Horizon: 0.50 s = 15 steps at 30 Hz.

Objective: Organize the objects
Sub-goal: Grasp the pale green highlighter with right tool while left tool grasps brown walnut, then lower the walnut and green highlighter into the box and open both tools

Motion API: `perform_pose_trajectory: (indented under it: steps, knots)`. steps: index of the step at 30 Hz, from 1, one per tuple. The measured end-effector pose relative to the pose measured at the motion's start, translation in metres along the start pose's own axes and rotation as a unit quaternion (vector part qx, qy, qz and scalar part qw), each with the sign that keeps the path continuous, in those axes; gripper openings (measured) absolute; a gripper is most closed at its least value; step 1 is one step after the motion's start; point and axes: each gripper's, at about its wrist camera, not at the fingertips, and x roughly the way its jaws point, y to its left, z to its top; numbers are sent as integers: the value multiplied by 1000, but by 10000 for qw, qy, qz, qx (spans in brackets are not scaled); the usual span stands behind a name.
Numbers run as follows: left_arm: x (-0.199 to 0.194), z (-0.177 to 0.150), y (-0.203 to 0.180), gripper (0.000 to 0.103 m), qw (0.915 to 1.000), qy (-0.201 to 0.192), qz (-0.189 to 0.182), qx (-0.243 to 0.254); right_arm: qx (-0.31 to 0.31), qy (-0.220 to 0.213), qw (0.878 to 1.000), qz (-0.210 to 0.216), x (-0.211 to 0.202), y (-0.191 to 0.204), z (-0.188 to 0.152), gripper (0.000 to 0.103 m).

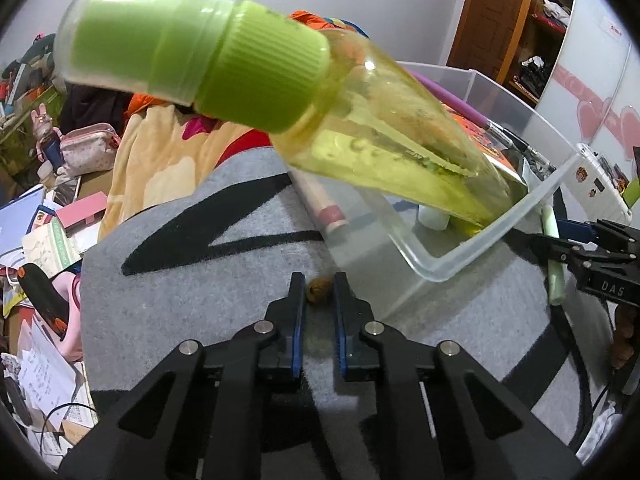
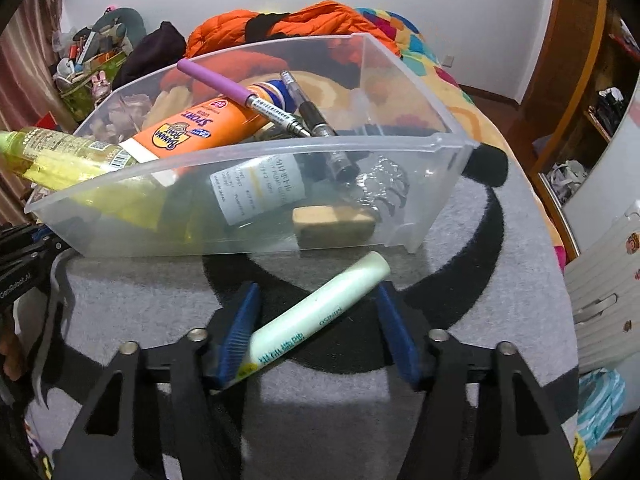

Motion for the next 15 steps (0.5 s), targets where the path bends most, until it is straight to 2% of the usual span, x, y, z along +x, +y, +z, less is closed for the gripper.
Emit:
perform_pose_trajectory:
  steps: [2,8,10,15]
  knots:
    - [-1,-2,-1,12,10000,-12,25,11,1,-7,10000,4,-2,-4,0,40]
    - [-13,-12,3,12,9997,-6,71,-225,-36,-26,10000,59,-7,-16,-5,17]
    - [-20,-16,4,12,9994,-37,69,-341,-77,-22,9999,85,-10,-20,-9,14]
    - [-42,-24,-3,12,9987,-202,21,-465,-141,-8,9997,185,-18,-28,-20,14]
